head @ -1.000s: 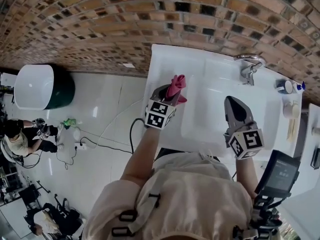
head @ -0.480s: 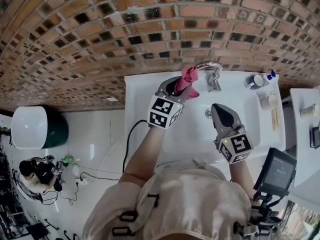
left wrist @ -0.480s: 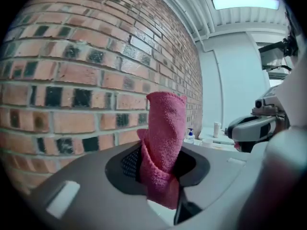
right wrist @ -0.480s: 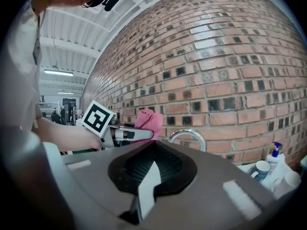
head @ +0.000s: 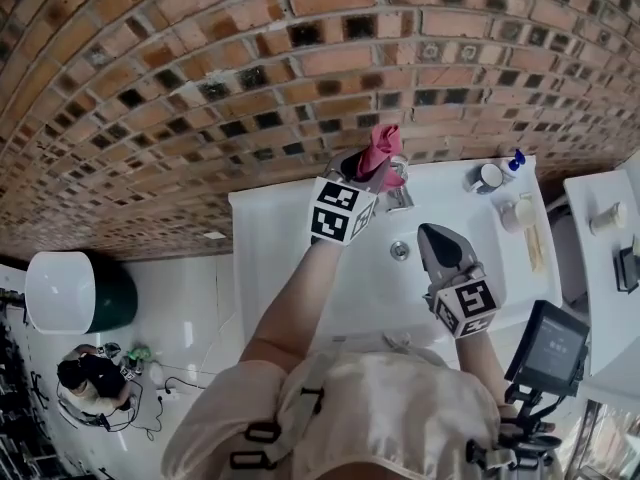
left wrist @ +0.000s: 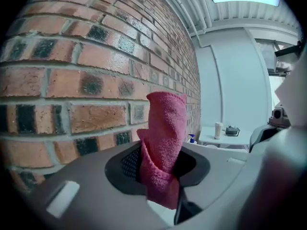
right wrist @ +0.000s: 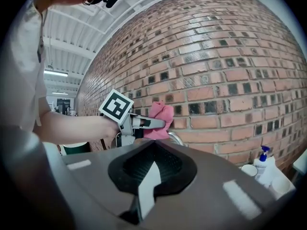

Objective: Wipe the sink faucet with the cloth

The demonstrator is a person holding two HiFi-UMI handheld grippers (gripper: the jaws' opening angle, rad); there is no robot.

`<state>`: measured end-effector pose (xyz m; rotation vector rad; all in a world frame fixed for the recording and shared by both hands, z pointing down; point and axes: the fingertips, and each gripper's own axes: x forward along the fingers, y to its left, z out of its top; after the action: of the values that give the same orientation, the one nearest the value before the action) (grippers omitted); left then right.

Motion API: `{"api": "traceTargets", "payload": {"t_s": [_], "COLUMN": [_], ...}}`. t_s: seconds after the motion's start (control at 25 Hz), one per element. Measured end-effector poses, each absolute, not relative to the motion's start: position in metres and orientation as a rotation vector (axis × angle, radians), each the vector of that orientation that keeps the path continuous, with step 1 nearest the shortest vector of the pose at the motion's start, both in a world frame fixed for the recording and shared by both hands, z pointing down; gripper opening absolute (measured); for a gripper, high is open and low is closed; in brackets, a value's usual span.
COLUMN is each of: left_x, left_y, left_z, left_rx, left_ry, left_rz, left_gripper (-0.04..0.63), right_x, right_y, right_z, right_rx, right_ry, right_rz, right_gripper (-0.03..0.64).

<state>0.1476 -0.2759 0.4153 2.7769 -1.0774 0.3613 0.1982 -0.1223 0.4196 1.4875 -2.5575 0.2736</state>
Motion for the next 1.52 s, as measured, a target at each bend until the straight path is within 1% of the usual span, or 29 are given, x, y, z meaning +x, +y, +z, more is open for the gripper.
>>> {"api": "traceTargets", "payload": {"t_s": [0.12, 0.24, 0.36, 0.56, 0.76, 0.88, 1.04, 1.2, 1.28, 1.44, 1.52], "left_x": [0.156, 0.150, 0.129, 0.079, 0.055, 0.061, 0.101, 0.136, 0.131, 0.096, 0.079], "left_y": [-0.289, -0.295, -0.298, -0.299, -0.293, -0.288, -0.287, -0.289, -0.290, -0.293, -0.295], "left_z": [0.422, 0.424, 0.428, 0.452, 0.485, 0.468, 0.421, 0.423, 0.430, 0.444, 0.454], "left_rx": [2.785, 2.778, 2.745, 2.569, 2.504, 2.564, 2.727, 2.794, 2.783, 2.664, 2.599], "left_ry": [-1.082, -1.118, -1.189, -1.305, -1.340, -1.351, -1.301, -1.224, -1.235, -1.280, -1.305], "left_rz": [0.412, 0.405, 0.383, 0.264, 0.413, 0.442, 0.364, 0.412, 0.403, 0.297, 0.307], "left_gripper": [0.121, 0.123, 0.124, 0.123, 0.121, 0.121, 0.123, 0.123, 0.124, 0.124, 0.124], "right_x": [0.202, 0.200, 0.194, 0.183, 0.179, 0.178, 0.175, 0.179, 0.182, 0.189, 0.191], "right_y": [-0.128, -0.133, -0.136, -0.142, -0.145, -0.146, -0.145, -0.141, -0.139, -0.137, -0.136], "right_z": [0.424, 0.429, 0.432, 0.435, 0.434, 0.433, 0.431, 0.434, 0.435, 0.436, 0.446], "right_rx": [1.484, 1.465, 1.445, 1.416, 1.410, 1.419, 1.417, 1.425, 1.434, 1.468, 1.468], "right_ry": [-2.579, -2.604, -2.612, -2.623, -2.622, -2.615, -2.613, -2.599, -2.587, -2.568, -2.557], "right_rz": [0.288, 0.301, 0.328, 0.318, 0.306, 0.304, 0.298, 0.303, 0.309, 0.358, 0.367], "right_gripper": [-0.011, -0.011, -0.011, -0.011, -0.011, -0.011, -0.011, -0.011, -0.011, -0.011, -0.011]}}
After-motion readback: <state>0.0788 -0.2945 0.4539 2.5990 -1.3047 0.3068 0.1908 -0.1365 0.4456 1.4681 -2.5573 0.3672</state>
